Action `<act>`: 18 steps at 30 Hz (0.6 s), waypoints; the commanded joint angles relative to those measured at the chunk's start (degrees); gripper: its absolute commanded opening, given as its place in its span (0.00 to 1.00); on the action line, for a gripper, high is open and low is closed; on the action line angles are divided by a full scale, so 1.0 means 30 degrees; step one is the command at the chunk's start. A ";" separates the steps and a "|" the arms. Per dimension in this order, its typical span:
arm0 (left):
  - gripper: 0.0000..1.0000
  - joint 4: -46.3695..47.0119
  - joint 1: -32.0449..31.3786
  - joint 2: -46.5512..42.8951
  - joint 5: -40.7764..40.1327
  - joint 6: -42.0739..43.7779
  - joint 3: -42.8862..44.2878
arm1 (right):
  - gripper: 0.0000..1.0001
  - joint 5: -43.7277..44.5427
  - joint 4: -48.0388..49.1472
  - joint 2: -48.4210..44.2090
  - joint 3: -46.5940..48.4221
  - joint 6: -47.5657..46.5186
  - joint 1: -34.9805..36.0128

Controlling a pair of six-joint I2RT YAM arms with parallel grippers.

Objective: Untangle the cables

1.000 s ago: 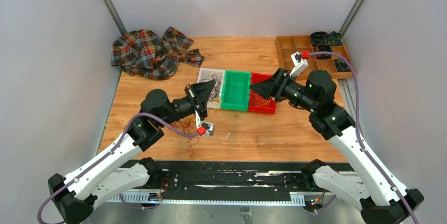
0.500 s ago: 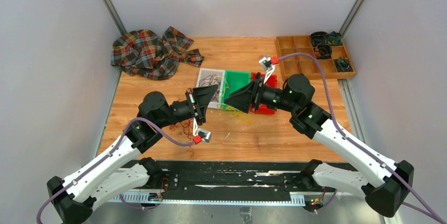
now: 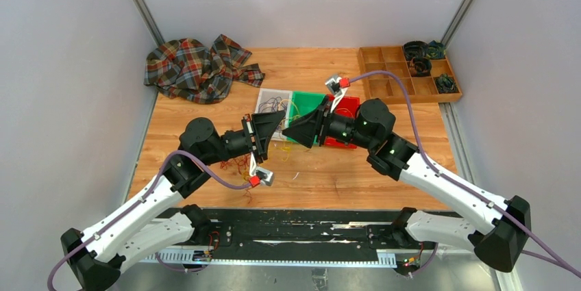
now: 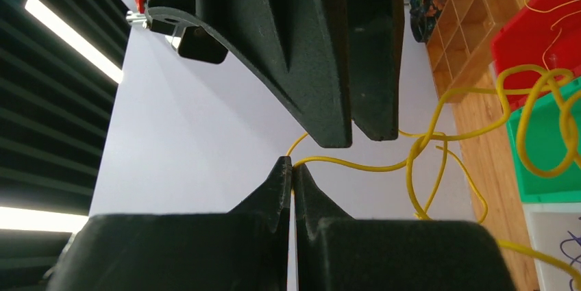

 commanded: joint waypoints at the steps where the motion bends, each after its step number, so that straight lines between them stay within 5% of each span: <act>1: 0.01 0.0767 -0.0079 0.0128 0.0247 -0.0434 0.0914 | 0.47 0.0446 0.1323 0.0241 0.0423 -0.0375 0.0693; 18: 0.01 0.0738 -0.0108 0.0562 0.0437 -0.0838 0.1692 | 0.41 0.2552 0.3821 0.2013 -0.0118 0.2096 0.0993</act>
